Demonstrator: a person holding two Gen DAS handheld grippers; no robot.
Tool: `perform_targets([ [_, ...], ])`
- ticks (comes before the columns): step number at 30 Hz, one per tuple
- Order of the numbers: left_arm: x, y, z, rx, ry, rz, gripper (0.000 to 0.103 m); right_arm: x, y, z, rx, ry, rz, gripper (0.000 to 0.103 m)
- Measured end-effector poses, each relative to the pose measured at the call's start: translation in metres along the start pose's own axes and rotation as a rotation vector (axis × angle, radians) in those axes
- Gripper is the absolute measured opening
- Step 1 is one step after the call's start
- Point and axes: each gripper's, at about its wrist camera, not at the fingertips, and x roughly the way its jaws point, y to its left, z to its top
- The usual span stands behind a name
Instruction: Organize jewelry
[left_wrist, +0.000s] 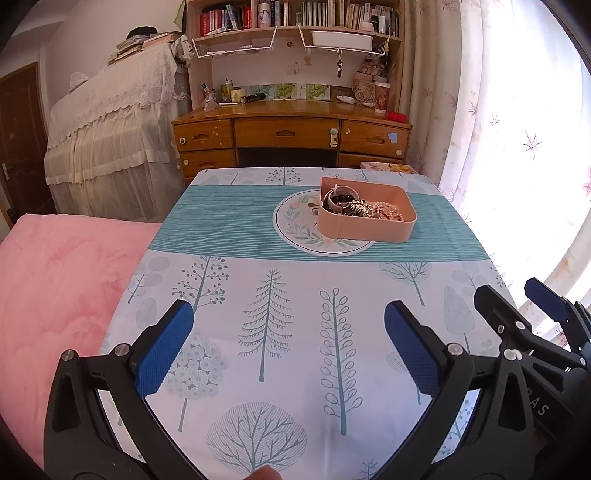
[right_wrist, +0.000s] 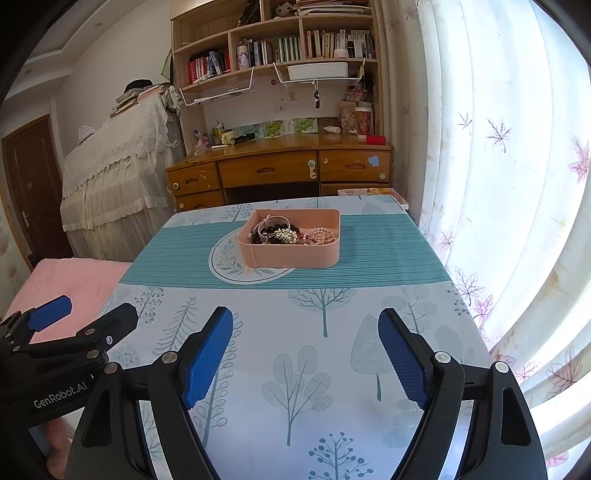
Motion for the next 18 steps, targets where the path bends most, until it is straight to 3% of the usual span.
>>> perform_targets([
  [18, 0.0073, 0.0024, 0.0001, -0.008, 0.017, -0.003, 0.103, 0.0000, -0.0007, 0.0021, -0.001, 0.002, 0.000, 0.082],
])
